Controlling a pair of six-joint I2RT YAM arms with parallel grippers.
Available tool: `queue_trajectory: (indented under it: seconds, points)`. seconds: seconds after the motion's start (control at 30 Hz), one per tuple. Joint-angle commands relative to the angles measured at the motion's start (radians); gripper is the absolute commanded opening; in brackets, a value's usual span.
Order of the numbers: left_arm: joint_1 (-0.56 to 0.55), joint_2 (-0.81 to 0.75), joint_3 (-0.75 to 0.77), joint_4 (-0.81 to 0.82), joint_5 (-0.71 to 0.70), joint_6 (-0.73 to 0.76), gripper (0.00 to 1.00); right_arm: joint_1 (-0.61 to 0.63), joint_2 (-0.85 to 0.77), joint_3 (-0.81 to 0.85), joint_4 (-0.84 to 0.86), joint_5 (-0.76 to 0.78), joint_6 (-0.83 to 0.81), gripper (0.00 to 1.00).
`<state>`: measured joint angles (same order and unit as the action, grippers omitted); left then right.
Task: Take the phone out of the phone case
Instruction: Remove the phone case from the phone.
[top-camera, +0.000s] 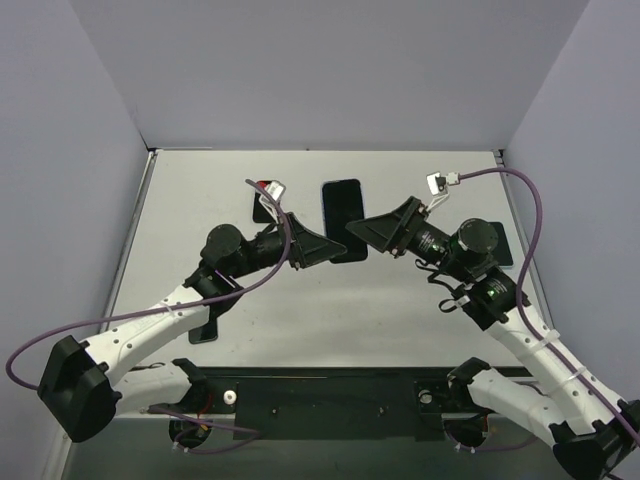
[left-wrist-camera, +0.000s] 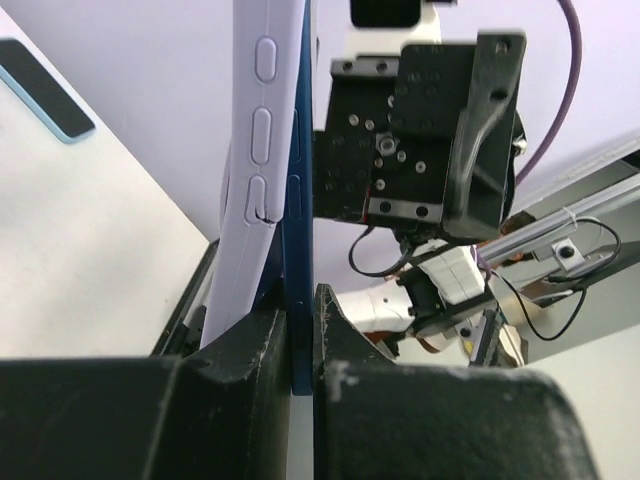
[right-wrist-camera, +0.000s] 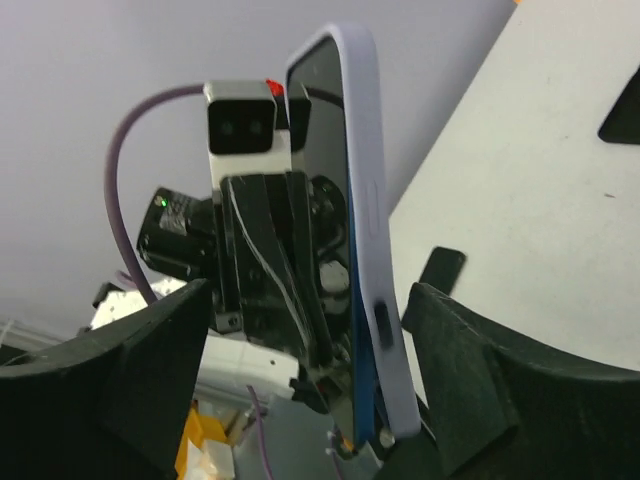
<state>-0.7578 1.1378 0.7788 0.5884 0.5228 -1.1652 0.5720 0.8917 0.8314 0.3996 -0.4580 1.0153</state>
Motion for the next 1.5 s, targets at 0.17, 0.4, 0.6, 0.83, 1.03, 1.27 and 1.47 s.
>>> queue_trajectory:
  seconds: [0.17,0.4,0.6,0.83,1.03,1.27,1.47]
  points:
    - [0.075,-0.084,0.053,0.122,0.031,-0.013,0.0,-0.081,-0.148,0.014,-0.269,-0.283,-0.274,0.72]
    - [0.106,-0.089,0.047,0.205,0.088,-0.142,0.0,-0.08,-0.134,-0.006,-0.21,-0.335,-0.304,0.36]
    - [0.109,-0.096,0.04,0.229,0.105,-0.194,0.0,-0.074,-0.099,-0.008,-0.113,-0.324,-0.267,0.34]
    - [0.109,-0.099,0.036,0.241,0.106,-0.212,0.0,-0.046,-0.039,0.0,0.011,-0.321,-0.202,0.32]
    - [0.109,-0.101,0.043,0.226,0.102,-0.209,0.0,-0.015,-0.062,-0.011,0.002,-0.334,-0.225,0.37]
    - [0.109,-0.087,0.039,0.235,0.108,-0.22,0.0,-0.008,-0.073,-0.006,-0.001,-0.329,-0.225,0.38]
    - [0.109,-0.093,0.036,0.234,0.112,-0.222,0.0,0.011,-0.076,-0.008,-0.002,-0.298,-0.238,0.37]
